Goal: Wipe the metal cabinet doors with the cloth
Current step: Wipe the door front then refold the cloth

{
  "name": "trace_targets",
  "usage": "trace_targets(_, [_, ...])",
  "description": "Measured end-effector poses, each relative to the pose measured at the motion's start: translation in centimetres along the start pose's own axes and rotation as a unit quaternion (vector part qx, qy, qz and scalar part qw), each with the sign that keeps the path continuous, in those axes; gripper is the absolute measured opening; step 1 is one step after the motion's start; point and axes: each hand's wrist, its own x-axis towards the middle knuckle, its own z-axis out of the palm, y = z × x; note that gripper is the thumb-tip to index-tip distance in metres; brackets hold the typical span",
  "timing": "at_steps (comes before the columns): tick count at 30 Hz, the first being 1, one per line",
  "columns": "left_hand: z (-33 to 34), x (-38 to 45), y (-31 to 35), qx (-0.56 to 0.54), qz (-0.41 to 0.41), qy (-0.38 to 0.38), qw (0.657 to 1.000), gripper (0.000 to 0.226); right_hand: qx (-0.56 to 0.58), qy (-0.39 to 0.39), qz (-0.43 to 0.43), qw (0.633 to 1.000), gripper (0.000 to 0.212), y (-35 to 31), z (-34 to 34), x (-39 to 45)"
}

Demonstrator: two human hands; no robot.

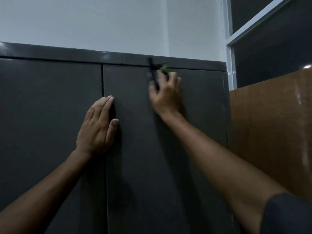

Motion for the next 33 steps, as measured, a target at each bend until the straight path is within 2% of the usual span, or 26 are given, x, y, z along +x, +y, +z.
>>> trace_targets(2, [-0.2,0.0,-0.1,-0.037,-0.014,0.008,0.999,0.073,0.023,-0.05,-0.105,0.993,0.04,-4.3,0.8,-1.8])
trace_targets(5, [-0.5,0.1,0.0,-0.088,-0.034,0.011,0.995,0.074,0.087,-0.159,-0.308,0.934,0.036,-4.7,-0.1,-7.4])
trace_targets(7, [-0.7,0.2,0.1,-0.095,-0.039,0.012,0.995,0.074,0.137,-0.21,-0.349,0.903,0.036,-2.6,-1.7,-9.1])
trace_targets(8, [-0.9,0.3,0.3,-0.1,-0.043,0.012,0.994,0.074,0.179,-0.234,-0.311,0.904,0.04,-1.9,-2.5,-9.5])
trace_targets(9, [-1.1,0.4,0.6,-0.107,-0.049,0.013,0.993,0.074,0.23,-0.252,-0.231,0.911,0.046,-1.5,-3.3,-9.7])
trace_targets(11, [-1.8,0.4,1.7,-0.127,-0.054,0.009,0.99,0.076,0.343,-0.258,-0.013,0.903,0.057,-1.4,-4.6,-9.3])
trace_targets(13, [-2.5,0.2,3.4,-0.158,-0.061,-0.016,0.985,0.075,0.443,-0.262,0.156,0.843,0.056,-1.4,-5.5,-8.4])
trace_targets(15, [-3.3,0.3,5.8,-0.209,-0.128,-0.082,0.966,0.074,0.517,-0.279,0.246,0.771,0.046,-1.3,-6.0,-7.7])
trace_targets(18, [-3.6,1.0,8.2,-0.259,-0.248,-0.167,0.919,0.064,0.581,-0.302,0.317,0.686,0.03,-1.9,-6.8,-8.1])
trace_targets(20, [-3.6,1.3,8.4,-0.287,-0.305,-0.193,0.887,0.054,0.591,-0.307,0.351,0.658,0.03,-2.1,-7.3,-8.7])
trace_targets(23, [-3.6,1.3,8.0,-0.343,-0.375,-0.19,0.84,0.032,0.592,-0.299,0.385,0.642,0.03,-1.6,-7.8,-8.9])
trace_targets(25, [-3.8,1.3,8.3,-0.392,-0.436,-0.163,0.793,0.022,0.593,-0.3,0.397,0.633,0.028,-1.2,-8.1,-8.9])
trace_targets(27, [-4.3,1.3,8.9,-0.444,-0.484,-0.17,0.734,0.021,0.58,-0.3,0.395,0.646,0.024,-1.4,-8.3,-9.2])
trace_targets(28, [-4.5,1.2,9.2,-0.459,-0.487,-0.194,0.718,0.021,0.565,-0.298,0.388,0.664,0.021,-1.6,-8.4,-9.3])
trace_targets(29, [-4.6,1.1,9.3,-0.463,-0.474,-0.222,0.715,0.023,0.548,-0.296,0.381,0.683,0.018,-1.8,-8.5,-9.5])
trace_targets(32, [-4.6,0.5,9.2,-0.416,-0.4,-0.29,0.763,0.053,0.513,-0.314,0.368,0.709,0.022,-2.1,-8.8,-9.6])
trace_targets(33, [-4.4,0.4,9.1,-0.404,-0.389,-0.292,0.775,0.053,0.507,-0.323,0.365,0.711,0.02,-2.1,-8.9,-9.6])
